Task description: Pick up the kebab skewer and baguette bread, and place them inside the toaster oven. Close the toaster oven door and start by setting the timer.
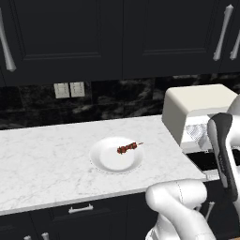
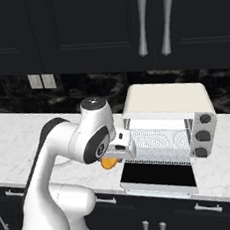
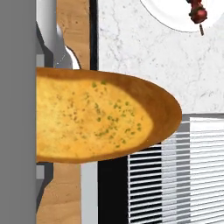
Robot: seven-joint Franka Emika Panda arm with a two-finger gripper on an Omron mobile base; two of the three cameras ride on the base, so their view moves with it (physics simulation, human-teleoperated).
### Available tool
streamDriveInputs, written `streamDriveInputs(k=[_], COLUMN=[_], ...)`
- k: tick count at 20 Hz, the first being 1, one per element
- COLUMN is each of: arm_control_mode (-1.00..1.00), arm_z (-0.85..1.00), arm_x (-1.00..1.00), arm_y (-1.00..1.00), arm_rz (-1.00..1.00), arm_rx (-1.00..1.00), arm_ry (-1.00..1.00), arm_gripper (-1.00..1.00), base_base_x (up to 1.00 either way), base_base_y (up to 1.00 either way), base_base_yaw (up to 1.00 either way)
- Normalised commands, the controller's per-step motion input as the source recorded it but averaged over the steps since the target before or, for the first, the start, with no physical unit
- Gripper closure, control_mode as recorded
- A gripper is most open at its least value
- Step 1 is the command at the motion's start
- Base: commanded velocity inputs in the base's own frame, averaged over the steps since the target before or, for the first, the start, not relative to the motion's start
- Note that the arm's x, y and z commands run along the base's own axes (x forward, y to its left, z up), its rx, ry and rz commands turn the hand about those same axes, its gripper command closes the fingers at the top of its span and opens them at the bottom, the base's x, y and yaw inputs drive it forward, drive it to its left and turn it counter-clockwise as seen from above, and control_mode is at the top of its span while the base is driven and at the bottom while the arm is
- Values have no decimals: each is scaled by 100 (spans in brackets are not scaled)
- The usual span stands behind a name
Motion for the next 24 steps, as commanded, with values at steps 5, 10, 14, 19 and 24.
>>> streamDriveInputs(k=[5,10,14,19,24], arm_control_mode=[-100,-100,-100,-100,-100], arm_z=[9,-9,-46,-53,-26], arm_x=[69,70,39,22,49], arm_y=[-69,-41,-36,-16,-2], arm_rz=[24,12,8,3,0], arm_rx=[0,5,9,9,5], arm_ry=[14,6,4,1,0], arm_gripper=[100,100,100,100,100], base_base_x=[0,0,0,0,0], base_base_y=[0,0,0,0,0], base_base_yaw=[0,0,0,0,0])
